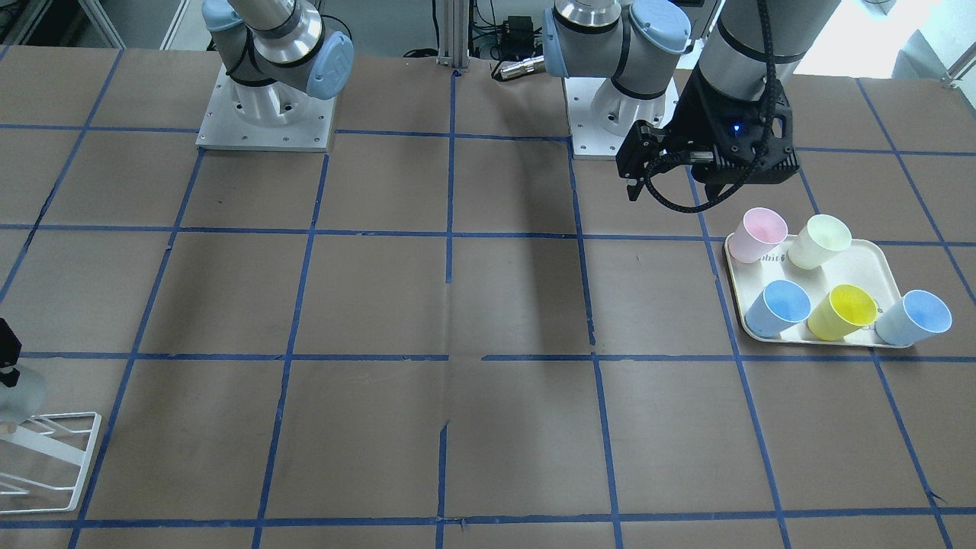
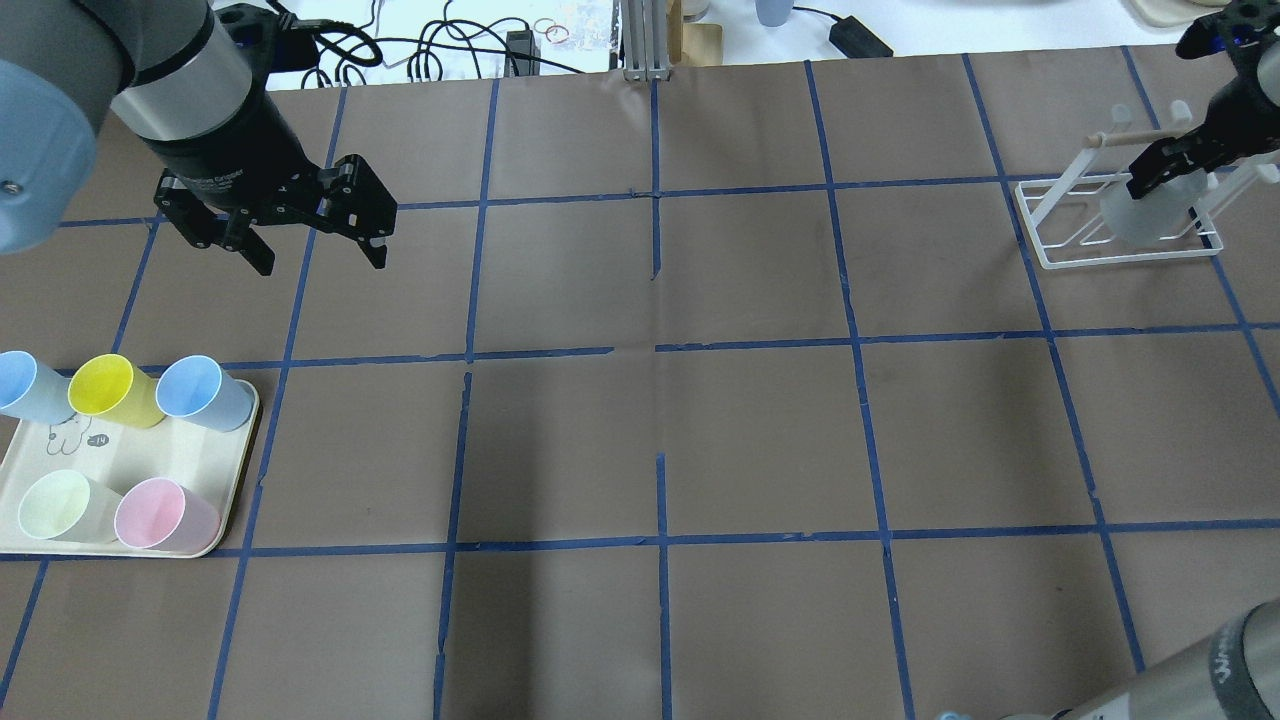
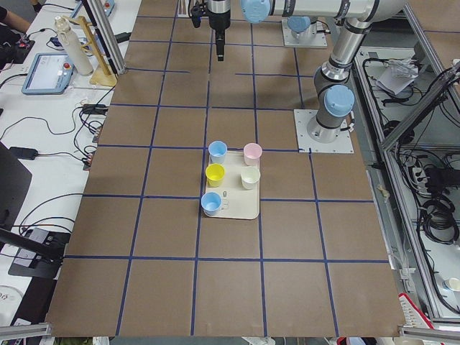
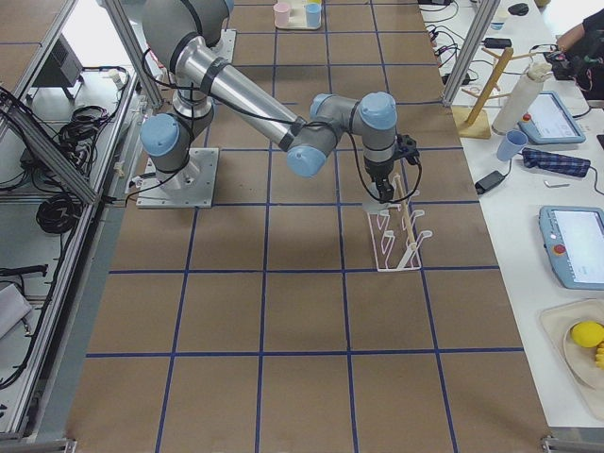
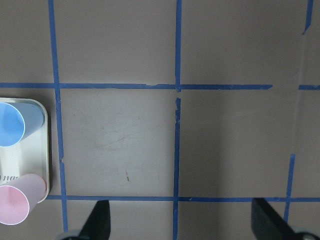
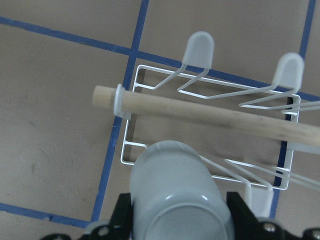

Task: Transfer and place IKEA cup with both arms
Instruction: 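Lift the white cup off the rack with the right gripper while the left gripper advances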

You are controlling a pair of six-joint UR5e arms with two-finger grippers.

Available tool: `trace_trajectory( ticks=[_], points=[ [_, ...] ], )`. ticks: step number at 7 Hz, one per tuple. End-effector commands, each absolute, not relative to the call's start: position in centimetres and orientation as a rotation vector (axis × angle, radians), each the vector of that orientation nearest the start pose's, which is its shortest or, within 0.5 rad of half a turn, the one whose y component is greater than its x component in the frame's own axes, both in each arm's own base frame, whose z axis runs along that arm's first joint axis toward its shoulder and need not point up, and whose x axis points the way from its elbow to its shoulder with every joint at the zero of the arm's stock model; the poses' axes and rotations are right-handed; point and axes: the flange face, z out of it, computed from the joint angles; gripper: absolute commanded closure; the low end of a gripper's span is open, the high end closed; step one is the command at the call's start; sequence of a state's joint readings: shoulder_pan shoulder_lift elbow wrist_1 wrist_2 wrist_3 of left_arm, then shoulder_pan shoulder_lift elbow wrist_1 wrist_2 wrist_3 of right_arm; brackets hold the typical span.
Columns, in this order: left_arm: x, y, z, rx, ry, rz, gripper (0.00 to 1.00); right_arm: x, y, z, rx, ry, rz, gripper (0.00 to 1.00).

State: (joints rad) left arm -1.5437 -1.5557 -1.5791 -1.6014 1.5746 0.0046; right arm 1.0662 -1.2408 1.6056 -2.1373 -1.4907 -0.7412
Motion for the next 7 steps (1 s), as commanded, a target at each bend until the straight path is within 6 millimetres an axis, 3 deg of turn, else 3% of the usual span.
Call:
trace_trajectory(
  ticks=[1, 4, 5, 7],
  points=[
    [-12.1, -48.5, 48.9, -0.034, 3.137, 0.036, 0.00, -16.7, -59.3, 39.1, -0.387, 3.157, -0.330, 0.89],
    [-12.4, -47.7, 50.6, 0.037, 3.182, -0.010, 0.00, -13.3, -54.9, 46.7, -0.408, 3.160, -0.381, 0.89],
    [-13.1, -46.6, 51.4, 0.038, 3.254, -0.015, 0.00, -10.4, -53.7, 48.4, -0.384, 3.142, -0.368, 0.89],
    [-13.8, -45.5, 52.0, 0.057, 3.372, -0.005, 0.00, 0.0, -53.6, 48.5, -0.111, 3.098, -0.279, 0.92]
  ],
)
